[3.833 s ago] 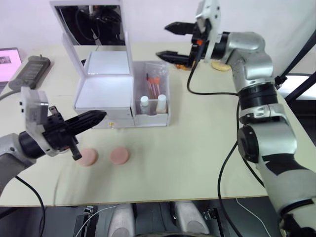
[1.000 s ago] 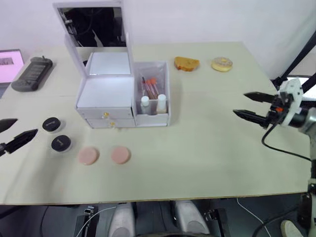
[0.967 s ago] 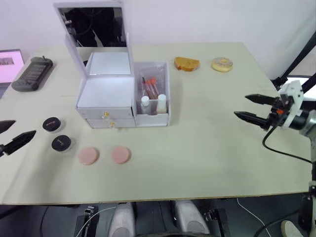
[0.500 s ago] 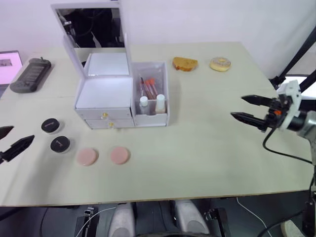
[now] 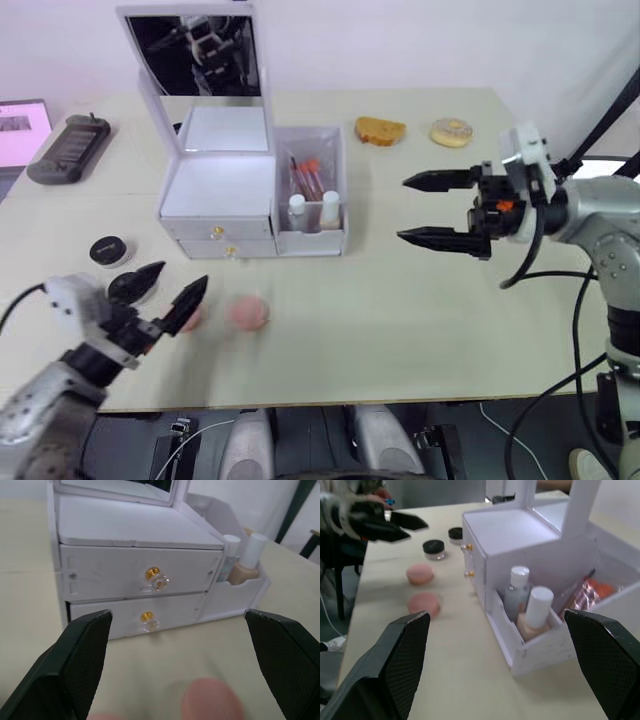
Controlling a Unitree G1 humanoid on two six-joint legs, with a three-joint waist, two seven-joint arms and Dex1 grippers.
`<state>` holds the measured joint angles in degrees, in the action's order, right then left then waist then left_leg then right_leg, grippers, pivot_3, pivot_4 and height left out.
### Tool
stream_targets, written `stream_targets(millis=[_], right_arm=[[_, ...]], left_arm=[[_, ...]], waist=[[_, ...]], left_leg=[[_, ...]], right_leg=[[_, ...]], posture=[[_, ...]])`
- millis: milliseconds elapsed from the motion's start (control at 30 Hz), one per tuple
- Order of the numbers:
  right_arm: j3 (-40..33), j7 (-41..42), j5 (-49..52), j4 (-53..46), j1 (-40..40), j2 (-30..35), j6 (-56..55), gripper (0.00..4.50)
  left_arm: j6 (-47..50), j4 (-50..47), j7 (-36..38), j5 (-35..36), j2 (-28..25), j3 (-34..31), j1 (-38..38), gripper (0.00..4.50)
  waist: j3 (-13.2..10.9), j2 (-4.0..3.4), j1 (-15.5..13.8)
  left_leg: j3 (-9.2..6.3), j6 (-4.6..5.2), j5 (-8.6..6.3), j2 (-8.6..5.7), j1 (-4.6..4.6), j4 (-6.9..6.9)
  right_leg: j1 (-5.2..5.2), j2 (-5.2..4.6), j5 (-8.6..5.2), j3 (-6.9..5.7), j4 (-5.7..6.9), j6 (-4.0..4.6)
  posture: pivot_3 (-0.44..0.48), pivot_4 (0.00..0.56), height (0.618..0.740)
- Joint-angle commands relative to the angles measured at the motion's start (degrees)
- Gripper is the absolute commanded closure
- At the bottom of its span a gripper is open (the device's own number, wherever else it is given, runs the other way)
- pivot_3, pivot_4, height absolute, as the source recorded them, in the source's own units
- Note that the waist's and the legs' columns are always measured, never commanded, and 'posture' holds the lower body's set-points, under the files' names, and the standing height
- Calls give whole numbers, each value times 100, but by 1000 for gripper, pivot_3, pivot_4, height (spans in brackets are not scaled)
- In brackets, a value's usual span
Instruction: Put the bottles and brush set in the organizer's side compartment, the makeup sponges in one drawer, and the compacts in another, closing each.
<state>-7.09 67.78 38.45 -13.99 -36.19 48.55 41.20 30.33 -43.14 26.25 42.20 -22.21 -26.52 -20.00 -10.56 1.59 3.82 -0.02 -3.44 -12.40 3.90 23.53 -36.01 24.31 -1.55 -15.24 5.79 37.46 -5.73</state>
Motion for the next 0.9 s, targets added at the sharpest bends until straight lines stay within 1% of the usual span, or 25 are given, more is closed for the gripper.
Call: stream_targets(millis=[33, 133, 233, 367, 433, 467, 500, 700, 900], right_arm=[[-139, 44, 105, -179, -133, 197, -45, 0], [-210, 86, 115, -162, -134, 285, -131, 0], [-242, 83, 121, -156, -116, 316, -198, 0], [-171, 107, -15, -185, -69, 387, -336, 0], [-134, 119, -71, -189, -43, 453, -380, 0], [-123, 102, -82, -184, -43, 469, -399, 0], [-113, 72, -88, -190, -60, 487, -392, 0], [-49, -77, -135, -272, -151, 527, -321, 0], [34, -219, -122, -314, -273, 502, -230, 0]], left_arm=[[-309, -268, -740, -933, 228, 697, 269, 39], [-347, -148, -1336, -1519, 501, 1153, 586, 39], [-368, -45, -1490, -1886, 576, 1568, 798, 39], [-444, 334, -1805, -2126, 873, 1779, 1183, 39], [-451, 516, -1930, -2202, 1014, 1805, 1348, 576], [-454, 568, -1962, -2221, 1052, 1799, 1393, 923], [-460, 628, -1984, -2245, 1069, 1778, 1451, 1369], [-573, 787, -1956, -2376, 1106, 1854, 1624, 1369], [-639, 812, -1986, -2505, 1197, 1965, 1626, 1369]], waist=[[1, 2, -5], [1, 3, -2], [2, 3, 10], [2, 3, 4], [2, 3, -1], [2, 3, -3], [2, 3, -2], [2, 3, 3], [2, 3, 2]], left_leg=[[-2, 0, 0, -2, 0, -1], [-1, 0, 0, -4, 0, -4], [-2, 2, -1, -5, 0, -3], [-7, 8, -4, -5, 0, -3], [-6, 8, -4, -6, 0, -4], [-6, 8, -4, -6, 1, -4], [-6, 8, -4, -7, 1, -4], [-8, 9, -5, -6, 0, -3], [-8, 8, -5, -7, 1, -3]], right_leg=[[-2, 0, 0, 0, 0, 0], [-5, -1, 0, 1, -2, 0], [-6, 0, 0, 1, -2, 0], [-5, 1, 0, 0, -2, -1], [-6, 1, 0, 0, -2, -1], [-7, 1, 0, 0, -3, -1], [-7, 0, 0, 0, -4, -1], [-7, 1, 1, 0, -4, -2], [-7, 1, 1, 0, -5, -2]], posture=[[0, 150, 740], [0, 150, 740], [0, 150, 740], [0, 150, 740], [0, 150, 740], [0, 150, 740], [0, 150, 740], [0, 150, 740], [0, 150, 740]])
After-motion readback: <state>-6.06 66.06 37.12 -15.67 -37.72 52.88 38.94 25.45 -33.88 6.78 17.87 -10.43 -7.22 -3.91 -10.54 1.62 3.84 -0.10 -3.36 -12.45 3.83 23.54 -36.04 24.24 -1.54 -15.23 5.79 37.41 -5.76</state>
